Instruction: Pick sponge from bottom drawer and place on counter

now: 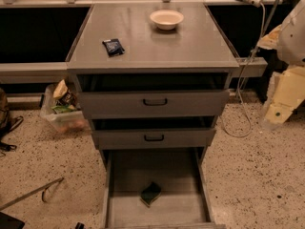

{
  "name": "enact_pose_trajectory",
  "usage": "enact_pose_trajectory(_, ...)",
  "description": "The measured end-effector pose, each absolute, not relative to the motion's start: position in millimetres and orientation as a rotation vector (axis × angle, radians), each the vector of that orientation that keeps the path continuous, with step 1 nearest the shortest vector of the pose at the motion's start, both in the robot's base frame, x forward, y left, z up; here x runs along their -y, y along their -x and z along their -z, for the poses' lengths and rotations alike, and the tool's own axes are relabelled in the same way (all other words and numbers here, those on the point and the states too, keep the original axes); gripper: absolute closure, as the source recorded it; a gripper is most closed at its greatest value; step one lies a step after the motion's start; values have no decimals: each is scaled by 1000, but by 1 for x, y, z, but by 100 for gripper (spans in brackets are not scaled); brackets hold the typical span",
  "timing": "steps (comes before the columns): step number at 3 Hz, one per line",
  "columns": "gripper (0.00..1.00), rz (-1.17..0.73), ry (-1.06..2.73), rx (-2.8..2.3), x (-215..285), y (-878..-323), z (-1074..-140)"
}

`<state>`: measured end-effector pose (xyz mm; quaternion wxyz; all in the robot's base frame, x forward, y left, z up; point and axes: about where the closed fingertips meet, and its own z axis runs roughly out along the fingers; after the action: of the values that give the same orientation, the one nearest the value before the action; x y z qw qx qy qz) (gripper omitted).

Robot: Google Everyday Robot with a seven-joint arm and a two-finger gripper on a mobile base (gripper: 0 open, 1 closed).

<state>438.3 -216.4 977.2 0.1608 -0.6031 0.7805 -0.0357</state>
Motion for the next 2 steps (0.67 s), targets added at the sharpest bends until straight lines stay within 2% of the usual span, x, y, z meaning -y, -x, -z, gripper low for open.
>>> enact_pose_trajectory(2,0,122,1717,-2230,211,-439,-958)
